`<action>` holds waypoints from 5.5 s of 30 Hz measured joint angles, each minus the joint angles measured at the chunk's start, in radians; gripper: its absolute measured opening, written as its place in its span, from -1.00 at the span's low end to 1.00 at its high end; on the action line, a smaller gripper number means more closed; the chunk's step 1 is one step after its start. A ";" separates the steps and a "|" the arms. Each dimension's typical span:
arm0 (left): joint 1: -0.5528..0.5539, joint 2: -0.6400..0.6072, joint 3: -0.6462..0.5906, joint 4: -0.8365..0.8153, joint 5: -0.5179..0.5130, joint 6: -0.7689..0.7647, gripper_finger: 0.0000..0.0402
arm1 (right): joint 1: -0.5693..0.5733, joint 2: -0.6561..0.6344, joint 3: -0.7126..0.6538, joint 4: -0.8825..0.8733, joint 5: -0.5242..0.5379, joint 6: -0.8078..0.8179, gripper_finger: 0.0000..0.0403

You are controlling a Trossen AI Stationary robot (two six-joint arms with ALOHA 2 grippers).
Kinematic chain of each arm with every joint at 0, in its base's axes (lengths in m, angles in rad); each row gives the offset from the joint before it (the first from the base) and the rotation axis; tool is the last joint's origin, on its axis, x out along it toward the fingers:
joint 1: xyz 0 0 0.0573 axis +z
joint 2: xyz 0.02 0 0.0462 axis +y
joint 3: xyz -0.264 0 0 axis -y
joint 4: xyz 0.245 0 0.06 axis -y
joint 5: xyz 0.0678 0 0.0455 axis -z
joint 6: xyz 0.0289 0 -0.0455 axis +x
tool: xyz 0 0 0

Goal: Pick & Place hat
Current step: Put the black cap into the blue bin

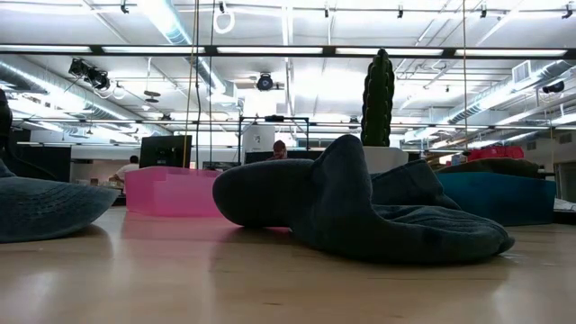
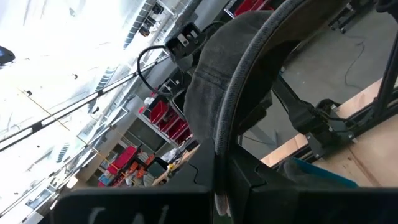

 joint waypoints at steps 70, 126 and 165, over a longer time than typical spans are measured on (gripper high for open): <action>0.006 0.001 0.000 -0.137 -0.068 -0.790 0.18 | -0.481 -0.274 0.000 -1.399 -0.205 -1.399 -1.00; 0.107 0.001 0.000 -0.126 -0.048 -0.863 0.18 | -0.521 -0.106 0.000 -1.462 0.336 -2.114 -1.00; 0.107 0.001 0.000 -0.145 -0.049 -0.862 0.18 | -0.104 -0.106 0.000 -1.357 0.864 -2.244 -1.00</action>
